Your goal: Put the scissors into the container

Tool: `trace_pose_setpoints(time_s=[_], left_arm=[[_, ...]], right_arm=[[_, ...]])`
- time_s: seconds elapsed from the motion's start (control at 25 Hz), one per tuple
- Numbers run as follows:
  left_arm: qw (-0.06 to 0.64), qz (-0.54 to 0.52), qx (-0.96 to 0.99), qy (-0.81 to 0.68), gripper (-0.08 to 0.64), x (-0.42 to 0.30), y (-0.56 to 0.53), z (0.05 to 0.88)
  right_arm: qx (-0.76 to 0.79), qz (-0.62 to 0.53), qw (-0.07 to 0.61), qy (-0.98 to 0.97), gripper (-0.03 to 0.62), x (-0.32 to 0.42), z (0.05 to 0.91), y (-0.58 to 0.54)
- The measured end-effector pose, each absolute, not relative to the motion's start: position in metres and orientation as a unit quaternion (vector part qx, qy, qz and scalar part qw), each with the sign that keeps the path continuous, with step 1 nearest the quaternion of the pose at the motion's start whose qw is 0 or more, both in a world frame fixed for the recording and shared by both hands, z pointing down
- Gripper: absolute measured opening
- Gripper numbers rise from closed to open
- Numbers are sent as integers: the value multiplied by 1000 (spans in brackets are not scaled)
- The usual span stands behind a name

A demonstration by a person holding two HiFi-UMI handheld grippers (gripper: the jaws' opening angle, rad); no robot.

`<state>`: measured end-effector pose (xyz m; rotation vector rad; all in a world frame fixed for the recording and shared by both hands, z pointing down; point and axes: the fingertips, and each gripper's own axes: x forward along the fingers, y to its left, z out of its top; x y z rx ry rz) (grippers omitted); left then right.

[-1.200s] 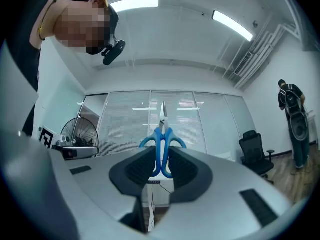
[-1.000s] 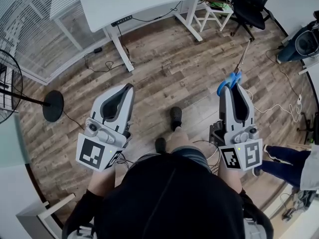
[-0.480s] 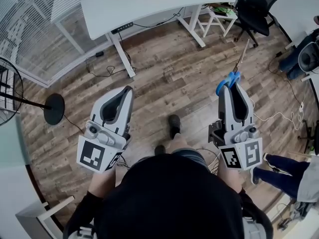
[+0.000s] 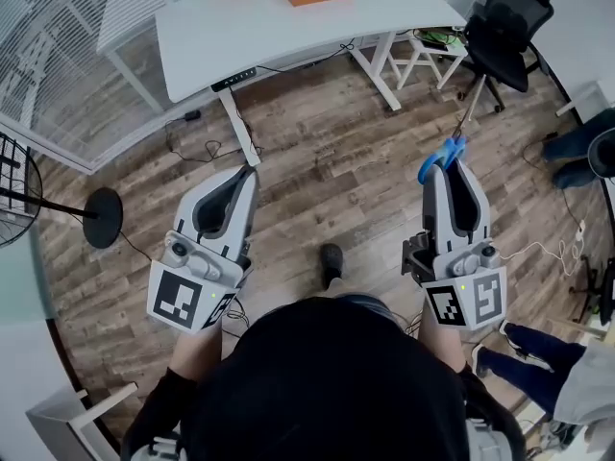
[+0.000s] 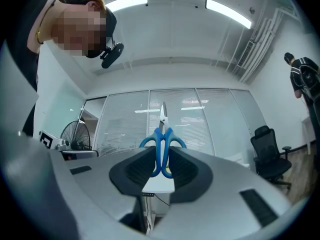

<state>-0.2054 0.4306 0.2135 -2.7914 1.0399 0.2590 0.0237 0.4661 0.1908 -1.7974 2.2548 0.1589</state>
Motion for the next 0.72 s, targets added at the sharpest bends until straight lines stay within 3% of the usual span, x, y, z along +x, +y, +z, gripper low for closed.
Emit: trace_pose_setpoints(time_s=[0.72], left_arm=[[88, 85, -913, 390, 13, -141, 311, 204]], right_arm=[[-592, 49, 132, 793, 87, 98, 188, 339]])
